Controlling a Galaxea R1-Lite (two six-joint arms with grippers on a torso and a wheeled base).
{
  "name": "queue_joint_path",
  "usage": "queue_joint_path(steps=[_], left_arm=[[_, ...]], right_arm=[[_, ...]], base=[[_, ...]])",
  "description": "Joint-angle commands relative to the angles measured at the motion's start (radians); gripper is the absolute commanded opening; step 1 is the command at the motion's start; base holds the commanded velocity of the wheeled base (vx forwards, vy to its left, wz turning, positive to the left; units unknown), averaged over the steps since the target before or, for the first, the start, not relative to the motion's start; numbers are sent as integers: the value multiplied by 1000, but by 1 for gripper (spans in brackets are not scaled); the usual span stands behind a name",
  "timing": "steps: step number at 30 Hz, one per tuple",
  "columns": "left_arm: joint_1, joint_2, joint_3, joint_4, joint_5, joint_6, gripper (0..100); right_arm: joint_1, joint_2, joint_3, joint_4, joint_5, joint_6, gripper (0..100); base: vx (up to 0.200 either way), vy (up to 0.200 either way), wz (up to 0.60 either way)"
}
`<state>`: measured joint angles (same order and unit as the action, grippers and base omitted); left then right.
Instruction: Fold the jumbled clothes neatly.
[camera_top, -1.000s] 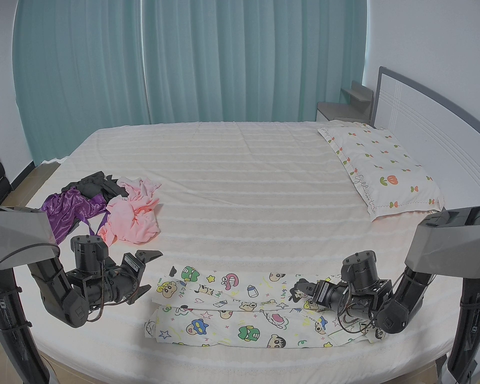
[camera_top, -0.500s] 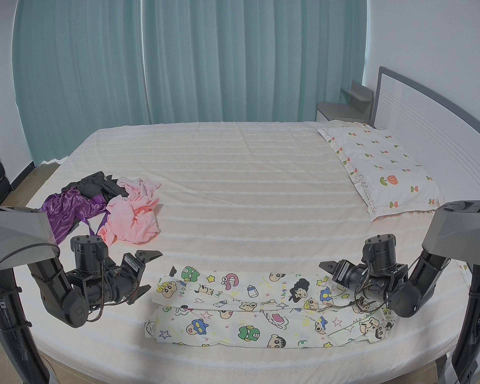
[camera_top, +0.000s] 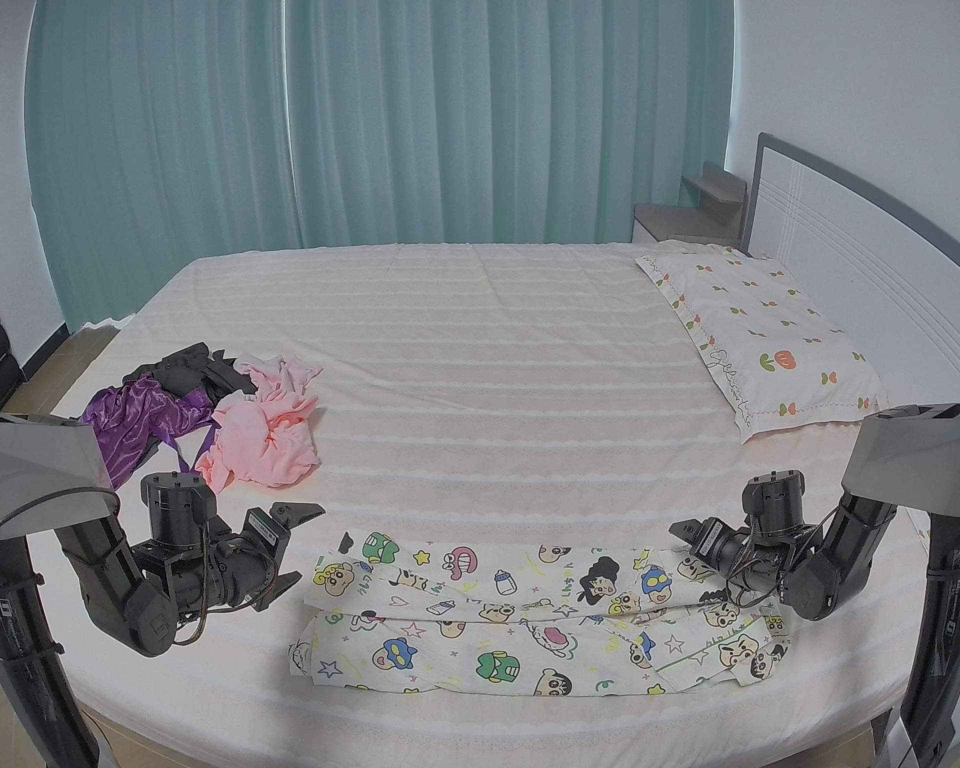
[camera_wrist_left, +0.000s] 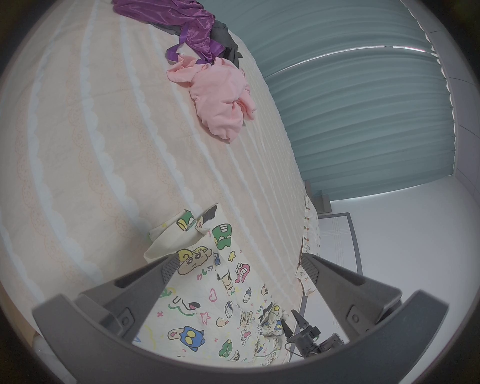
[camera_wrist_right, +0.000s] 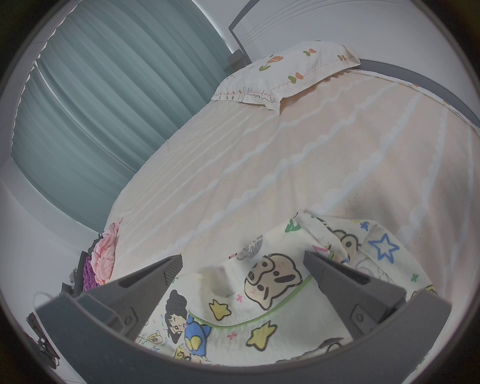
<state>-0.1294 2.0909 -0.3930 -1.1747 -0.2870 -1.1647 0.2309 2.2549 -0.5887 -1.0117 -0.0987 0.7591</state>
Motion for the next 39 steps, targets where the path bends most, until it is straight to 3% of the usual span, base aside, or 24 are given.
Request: queue_joint_path(steps=[1,5,9,14,23,39], left_arm=[[-18,3,11,0,0,28,100],[-49,1,52,-2,-6,112,100],[-65,0,57,-2,0,95,100],[-65,-5,59,-2,2,65,100],[-62,-3,52,-2,-6,77,100],[-55,26,52,-79,-6,79,100]], right_arm=[[-4,-106,32,5,-4,2,100],[-33,-248,112,-1,4,0,100],[-51,-371,216,-7,22,2,100],[-51,-445,302,-11,94,17,100],[-58,-419,431,-180,142,20,100],[-70,-356,469,-255,160,19,100]], base=[[0,0,0],[0,0,0],[-50,0,0],[-200,0,0],[0,0,0],[0,188,0]])
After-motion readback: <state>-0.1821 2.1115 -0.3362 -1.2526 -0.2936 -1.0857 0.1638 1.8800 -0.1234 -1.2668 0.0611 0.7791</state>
